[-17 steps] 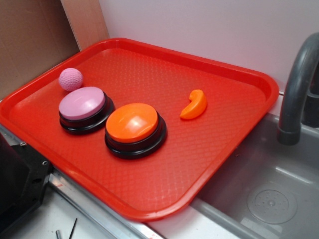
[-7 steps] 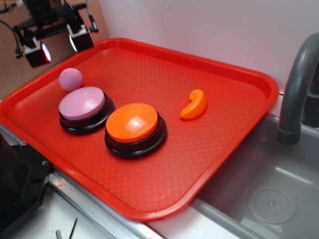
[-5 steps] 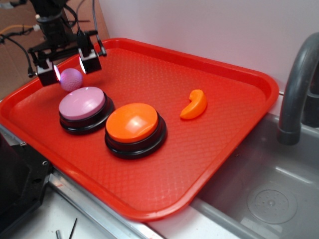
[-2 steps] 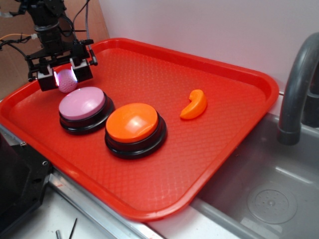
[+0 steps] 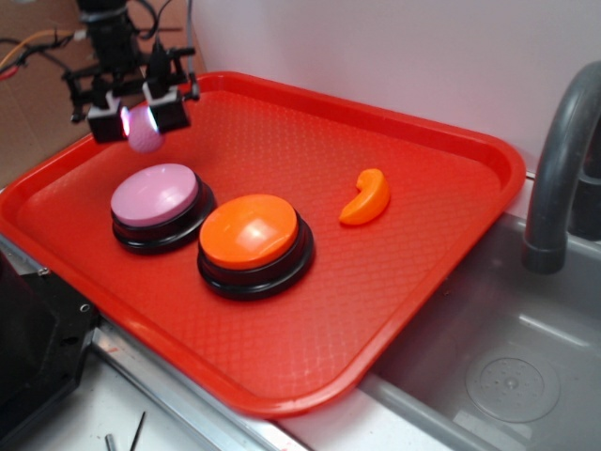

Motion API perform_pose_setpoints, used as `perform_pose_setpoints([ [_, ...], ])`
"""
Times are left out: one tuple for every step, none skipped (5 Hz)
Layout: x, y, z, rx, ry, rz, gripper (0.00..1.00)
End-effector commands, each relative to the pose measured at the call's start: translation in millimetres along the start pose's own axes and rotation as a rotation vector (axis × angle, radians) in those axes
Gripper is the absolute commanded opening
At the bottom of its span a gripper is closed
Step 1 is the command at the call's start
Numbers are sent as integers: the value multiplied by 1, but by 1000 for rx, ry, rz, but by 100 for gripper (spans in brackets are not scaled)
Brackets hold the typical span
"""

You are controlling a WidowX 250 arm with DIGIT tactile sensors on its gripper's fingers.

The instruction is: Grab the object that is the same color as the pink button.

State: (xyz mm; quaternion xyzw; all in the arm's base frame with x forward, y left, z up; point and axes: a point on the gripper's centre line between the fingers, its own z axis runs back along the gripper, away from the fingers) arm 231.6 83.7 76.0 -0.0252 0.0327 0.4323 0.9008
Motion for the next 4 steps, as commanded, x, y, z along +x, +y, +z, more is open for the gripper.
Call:
perform_pose_setpoints([
  [-33,-41,103,-129,-39,-306,0],
  [-43,-53,139,-184,20,-395,0],
  [-50,-53,164,-219,-2,-429,0],
  [-52,-53,165,-190,-17,-430,0],
])
